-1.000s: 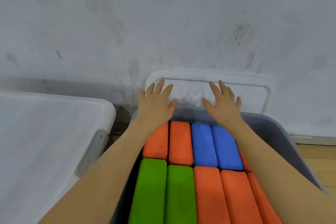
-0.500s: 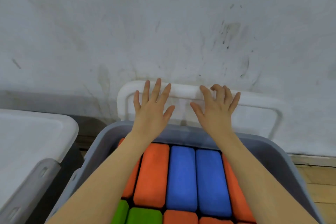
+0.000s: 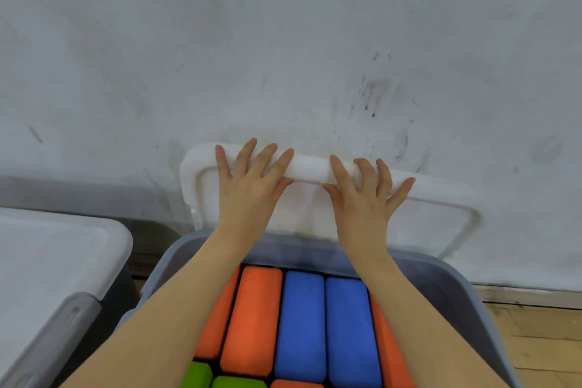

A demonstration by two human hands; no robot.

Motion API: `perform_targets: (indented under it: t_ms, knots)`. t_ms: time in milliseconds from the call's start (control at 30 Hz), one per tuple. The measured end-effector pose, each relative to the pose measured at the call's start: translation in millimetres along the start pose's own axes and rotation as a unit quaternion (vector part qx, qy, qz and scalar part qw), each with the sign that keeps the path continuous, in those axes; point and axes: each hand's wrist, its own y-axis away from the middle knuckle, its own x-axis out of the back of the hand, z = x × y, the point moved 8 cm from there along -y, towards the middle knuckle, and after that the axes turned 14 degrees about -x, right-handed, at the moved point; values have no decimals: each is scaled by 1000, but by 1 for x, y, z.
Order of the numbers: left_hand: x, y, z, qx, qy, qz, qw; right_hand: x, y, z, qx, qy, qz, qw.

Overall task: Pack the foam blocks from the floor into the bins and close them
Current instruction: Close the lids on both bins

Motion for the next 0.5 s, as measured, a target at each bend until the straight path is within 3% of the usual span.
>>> perform_targets:
  t_ms: [500]
  knots:
    - [181,-96,-62,-20,-76,163,984,168,-113,-94,11,-11,148,989]
